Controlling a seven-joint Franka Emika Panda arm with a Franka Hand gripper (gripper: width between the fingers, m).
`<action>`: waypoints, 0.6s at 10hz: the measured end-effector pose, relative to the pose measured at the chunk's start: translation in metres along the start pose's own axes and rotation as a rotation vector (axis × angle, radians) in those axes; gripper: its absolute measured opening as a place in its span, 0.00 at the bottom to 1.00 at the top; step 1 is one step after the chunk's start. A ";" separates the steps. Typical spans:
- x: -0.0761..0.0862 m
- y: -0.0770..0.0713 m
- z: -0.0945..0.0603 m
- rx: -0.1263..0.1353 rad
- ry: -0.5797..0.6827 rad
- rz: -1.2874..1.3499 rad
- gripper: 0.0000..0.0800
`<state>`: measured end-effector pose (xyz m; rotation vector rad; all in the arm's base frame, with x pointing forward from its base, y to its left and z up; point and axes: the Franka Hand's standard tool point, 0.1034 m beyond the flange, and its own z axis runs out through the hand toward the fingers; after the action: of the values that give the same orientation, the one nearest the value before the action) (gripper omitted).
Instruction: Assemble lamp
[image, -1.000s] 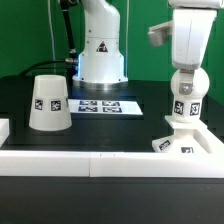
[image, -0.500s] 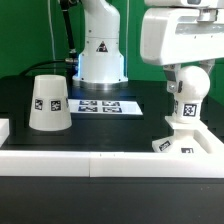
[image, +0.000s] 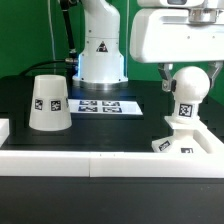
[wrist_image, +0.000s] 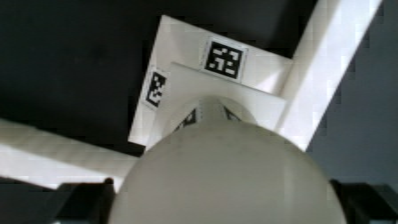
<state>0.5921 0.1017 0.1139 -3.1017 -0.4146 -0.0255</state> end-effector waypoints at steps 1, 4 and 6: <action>0.000 0.000 0.000 0.003 0.002 0.060 0.72; 0.000 -0.001 0.000 0.045 0.014 0.440 0.72; 0.000 -0.001 0.000 0.056 0.008 0.600 0.72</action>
Offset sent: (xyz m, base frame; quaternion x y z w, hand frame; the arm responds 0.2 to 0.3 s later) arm -0.0053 0.0026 -0.0021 0.0358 -0.0006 0.2843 0.9581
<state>0.5916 0.1024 0.1142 -3.0270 0.5098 -0.0194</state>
